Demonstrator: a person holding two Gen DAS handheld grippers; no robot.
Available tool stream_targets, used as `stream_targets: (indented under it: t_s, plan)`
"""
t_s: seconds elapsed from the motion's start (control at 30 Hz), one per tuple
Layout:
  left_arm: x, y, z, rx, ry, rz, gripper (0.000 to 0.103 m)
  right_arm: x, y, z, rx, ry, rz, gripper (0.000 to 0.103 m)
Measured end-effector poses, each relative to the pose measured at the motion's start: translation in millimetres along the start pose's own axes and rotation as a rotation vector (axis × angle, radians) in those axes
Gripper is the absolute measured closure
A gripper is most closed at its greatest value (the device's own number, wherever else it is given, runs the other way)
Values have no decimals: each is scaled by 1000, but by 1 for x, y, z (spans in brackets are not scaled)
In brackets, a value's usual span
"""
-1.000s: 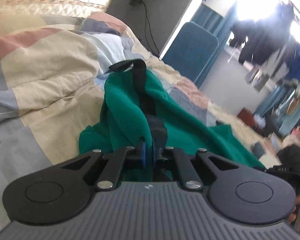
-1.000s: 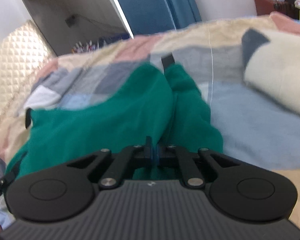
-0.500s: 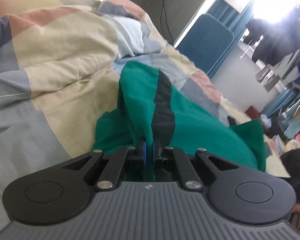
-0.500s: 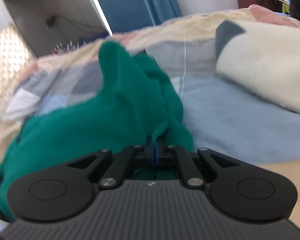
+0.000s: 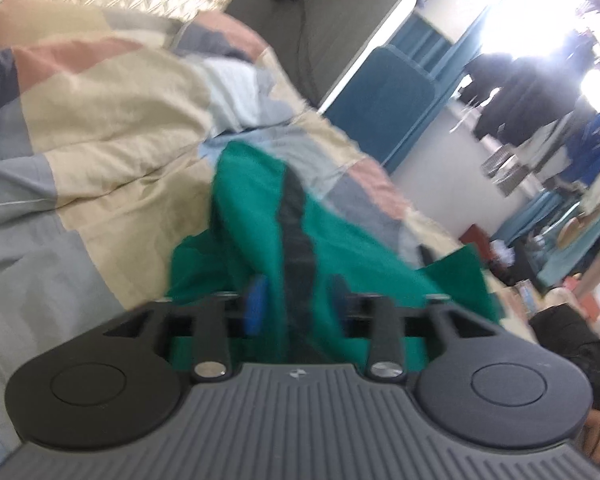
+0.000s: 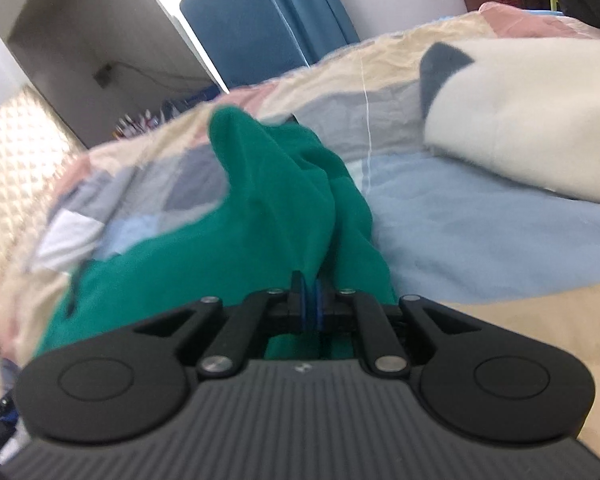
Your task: Fold large clothes
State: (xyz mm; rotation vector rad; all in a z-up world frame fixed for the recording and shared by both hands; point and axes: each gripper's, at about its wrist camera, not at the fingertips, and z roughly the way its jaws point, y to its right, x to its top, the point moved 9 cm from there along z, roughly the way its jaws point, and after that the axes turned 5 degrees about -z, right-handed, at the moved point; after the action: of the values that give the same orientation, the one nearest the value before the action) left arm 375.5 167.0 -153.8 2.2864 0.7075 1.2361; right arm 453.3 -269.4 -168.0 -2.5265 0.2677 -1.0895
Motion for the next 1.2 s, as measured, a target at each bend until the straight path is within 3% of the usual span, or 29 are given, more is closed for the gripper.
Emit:
stream_targets:
  t_s: [0.13, 0.23, 0.3, 0.37, 0.4, 0.53, 0.6, 0.8, 0.87, 1.03, 1.2]
  plan:
    - [-8, 28, -26, -103, 17, -22, 46, -4, -12, -30, 69, 32, 30, 93]
    - [-25, 41, -31, -157, 4, -47, 35, -16, -28, -46, 157, 25, 36, 92]
    - [-38, 41, -26, -162, -36, -88, 35, -26, -36, -51, 210, 0, 61, 76]
    - [-50, 39, -18, -170, -81, -137, 35, -36, -47, -52, 258, -19, 87, 37]
    - [-57, 36, -12, -169, -108, -175, 34, -40, -51, -51, 284, -31, 104, 33]
    - [-76, 22, 8, -171, -191, -326, 23, -62, -60, -34, 365, -144, 234, 31]
    - [-82, 12, 18, -164, -208, -404, 16, -70, -58, -23, 385, -187, 329, 24]
    - [-92, -19, 55, -117, -255, -576, 14, -88, -35, 20, 366, -263, 593, 22]
    - [-92, -29, 60, -79, -241, -601, 14, -89, -32, 27, 358, -265, 637, 22]
    - [-84, -34, 65, -93, -199, -613, 14, -90, -29, 31, 339, -249, 742, 21]
    - [-72, -43, 73, -81, -128, -646, 15, -93, -29, 45, 309, -251, 762, 19]
